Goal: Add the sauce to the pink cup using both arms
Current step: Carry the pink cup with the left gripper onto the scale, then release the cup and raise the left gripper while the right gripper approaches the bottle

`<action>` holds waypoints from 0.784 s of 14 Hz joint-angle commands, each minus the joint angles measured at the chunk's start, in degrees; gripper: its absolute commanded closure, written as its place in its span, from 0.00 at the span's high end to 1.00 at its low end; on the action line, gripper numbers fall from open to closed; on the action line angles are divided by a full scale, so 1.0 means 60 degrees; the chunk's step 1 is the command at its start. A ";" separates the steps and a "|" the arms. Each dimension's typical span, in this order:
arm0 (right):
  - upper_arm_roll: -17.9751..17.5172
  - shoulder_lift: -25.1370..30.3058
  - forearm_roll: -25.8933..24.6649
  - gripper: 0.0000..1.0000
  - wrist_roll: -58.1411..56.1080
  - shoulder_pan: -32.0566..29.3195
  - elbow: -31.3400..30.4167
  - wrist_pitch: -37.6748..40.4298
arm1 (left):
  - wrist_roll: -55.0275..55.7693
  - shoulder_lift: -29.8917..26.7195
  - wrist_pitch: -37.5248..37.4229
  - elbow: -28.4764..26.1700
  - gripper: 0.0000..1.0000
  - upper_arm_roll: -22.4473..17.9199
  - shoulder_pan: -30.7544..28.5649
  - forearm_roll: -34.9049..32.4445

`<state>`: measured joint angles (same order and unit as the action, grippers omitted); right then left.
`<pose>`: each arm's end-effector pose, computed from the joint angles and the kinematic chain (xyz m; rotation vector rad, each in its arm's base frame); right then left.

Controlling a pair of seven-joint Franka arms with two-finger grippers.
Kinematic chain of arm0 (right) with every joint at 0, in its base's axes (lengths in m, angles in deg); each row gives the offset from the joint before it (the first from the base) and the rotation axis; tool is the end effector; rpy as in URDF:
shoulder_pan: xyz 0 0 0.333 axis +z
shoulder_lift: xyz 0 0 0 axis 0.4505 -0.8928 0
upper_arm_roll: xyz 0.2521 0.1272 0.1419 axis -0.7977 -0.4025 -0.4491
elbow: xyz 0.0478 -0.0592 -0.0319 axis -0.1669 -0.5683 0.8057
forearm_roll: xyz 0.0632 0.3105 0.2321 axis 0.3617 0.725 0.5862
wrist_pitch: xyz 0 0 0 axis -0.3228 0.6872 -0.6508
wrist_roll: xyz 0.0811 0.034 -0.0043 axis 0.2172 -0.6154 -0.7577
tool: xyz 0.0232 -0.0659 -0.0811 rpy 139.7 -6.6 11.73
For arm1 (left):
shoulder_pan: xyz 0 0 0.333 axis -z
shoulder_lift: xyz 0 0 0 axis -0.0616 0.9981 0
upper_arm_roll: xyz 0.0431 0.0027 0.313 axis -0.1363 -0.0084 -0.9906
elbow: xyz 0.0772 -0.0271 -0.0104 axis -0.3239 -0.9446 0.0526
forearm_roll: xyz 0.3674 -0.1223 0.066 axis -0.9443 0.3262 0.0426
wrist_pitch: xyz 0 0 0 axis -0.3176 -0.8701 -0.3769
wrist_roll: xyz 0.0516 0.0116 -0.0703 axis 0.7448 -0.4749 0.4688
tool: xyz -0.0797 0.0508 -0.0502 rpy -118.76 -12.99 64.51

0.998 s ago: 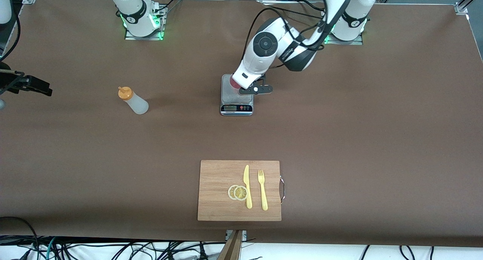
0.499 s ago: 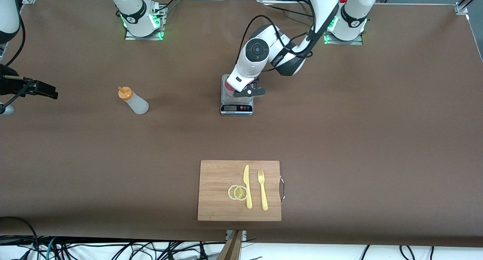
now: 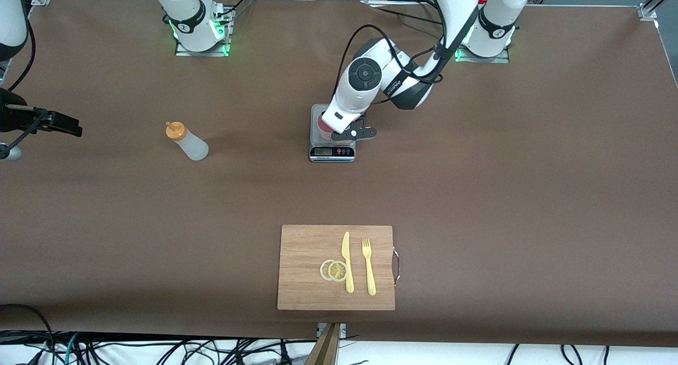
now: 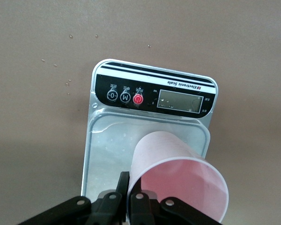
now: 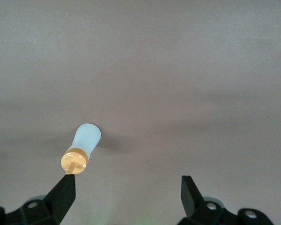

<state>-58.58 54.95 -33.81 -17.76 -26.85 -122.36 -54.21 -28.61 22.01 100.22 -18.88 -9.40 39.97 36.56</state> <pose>0.5876 -0.0629 0.5423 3.0729 -0.0635 -0.2297 0.4266 -0.4913 0.2595 2.9514 0.2774 -0.3006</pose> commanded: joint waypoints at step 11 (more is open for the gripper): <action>0.0012 -0.0276 0.0013 1.00 -0.2318 -0.0090 -0.0006 0.0840 | -0.0041 -0.0801 -0.0983 0.0074 1.00 -0.0099 0.0022 -0.0255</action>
<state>-58.55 53.56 -33.81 -26.16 -26.92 -122.49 -50.15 -28.65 19.97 97.29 -18.24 -9.44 39.98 36.23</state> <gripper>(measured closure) 0.000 0.048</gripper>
